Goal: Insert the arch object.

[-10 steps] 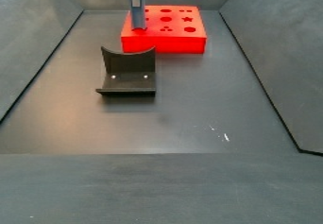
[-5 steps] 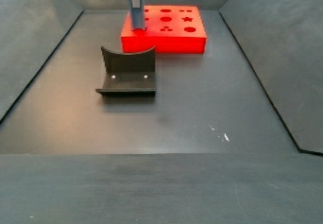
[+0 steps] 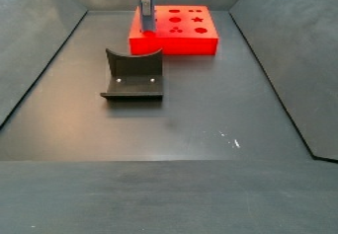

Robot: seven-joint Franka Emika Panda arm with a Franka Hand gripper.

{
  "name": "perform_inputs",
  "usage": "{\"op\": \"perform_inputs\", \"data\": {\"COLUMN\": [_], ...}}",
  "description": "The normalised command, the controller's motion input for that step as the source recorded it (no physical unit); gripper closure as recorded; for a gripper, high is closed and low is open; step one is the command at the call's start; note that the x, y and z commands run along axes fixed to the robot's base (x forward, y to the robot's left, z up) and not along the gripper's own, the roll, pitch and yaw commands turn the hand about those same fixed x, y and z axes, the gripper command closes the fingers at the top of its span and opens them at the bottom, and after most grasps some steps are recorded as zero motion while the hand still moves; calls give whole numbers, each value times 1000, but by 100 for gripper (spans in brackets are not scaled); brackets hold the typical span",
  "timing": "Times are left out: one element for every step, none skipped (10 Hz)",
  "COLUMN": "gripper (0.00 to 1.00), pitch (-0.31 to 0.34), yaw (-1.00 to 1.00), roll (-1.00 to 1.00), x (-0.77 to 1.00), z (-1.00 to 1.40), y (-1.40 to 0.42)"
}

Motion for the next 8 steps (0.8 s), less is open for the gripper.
{"op": "perform_inputs", "data": {"gripper": [100, 100, 100, 100, 100, 100, 100, 100], "pitch": [-59, 0, 0, 0, 0, 0, 0, 0], "yaw": [0, 0, 0, 0, 0, -46, -71, 0], "roll": [-39, 4, 221, 187, 190, 180, 176, 0], "x": [183, 420, 334, 271, 177, 57, 0, 0], "z": [-594, -800, -857, -923, -920, -831, -683, 0], "y": [0, 0, 0, 0, -14, -83, -31, 0]}}
